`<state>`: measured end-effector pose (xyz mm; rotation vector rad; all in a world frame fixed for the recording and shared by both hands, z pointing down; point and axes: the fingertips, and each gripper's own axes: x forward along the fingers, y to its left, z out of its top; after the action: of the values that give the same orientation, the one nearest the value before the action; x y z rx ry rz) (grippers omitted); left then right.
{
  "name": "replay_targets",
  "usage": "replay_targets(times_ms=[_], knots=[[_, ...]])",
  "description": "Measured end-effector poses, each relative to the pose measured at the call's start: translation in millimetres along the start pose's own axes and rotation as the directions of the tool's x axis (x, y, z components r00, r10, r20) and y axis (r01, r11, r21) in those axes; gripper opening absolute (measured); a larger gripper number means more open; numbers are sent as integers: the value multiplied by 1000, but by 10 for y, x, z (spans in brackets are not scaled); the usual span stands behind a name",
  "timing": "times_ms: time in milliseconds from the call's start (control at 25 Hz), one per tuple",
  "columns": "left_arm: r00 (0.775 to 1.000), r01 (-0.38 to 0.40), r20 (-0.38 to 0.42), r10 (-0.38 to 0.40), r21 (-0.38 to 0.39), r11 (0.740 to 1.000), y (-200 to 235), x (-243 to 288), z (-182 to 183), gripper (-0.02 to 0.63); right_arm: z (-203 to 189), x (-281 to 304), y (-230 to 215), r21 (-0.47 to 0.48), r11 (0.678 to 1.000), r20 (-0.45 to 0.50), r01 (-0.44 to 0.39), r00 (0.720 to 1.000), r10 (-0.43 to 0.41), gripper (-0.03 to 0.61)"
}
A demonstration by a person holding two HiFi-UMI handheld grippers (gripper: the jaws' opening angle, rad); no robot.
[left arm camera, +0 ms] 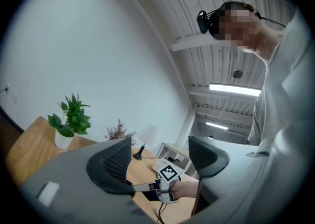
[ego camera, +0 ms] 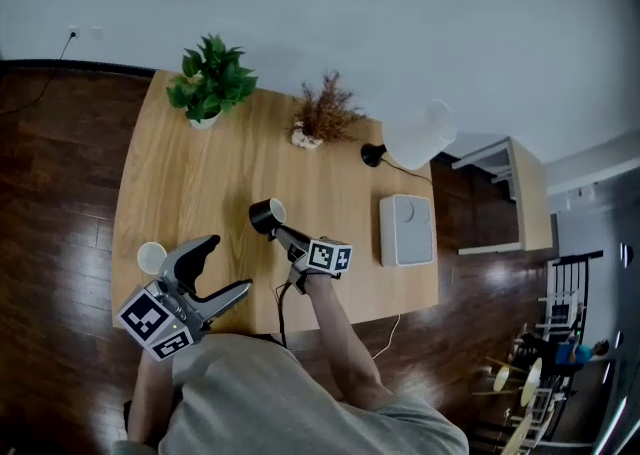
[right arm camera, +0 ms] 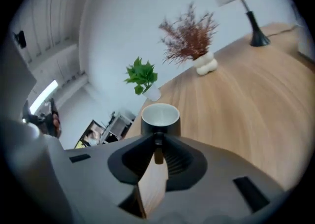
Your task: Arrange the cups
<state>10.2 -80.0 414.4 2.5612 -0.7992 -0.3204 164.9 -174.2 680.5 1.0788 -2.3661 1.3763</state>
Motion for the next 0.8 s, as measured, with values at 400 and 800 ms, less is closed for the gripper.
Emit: replay_targets(times_ms=[400, 800], knots=[[982, 156, -112, -153, 17, 988, -615, 854, -421, 351, 1177, -3189, -1695, 36, 910, 486, 412, 789, -376, 78], [987, -8, -158, 15, 49, 999, -538, 714, -561, 351, 1860, -3949, -3865, -89, 497, 288, 863, 500, -817, 78]])
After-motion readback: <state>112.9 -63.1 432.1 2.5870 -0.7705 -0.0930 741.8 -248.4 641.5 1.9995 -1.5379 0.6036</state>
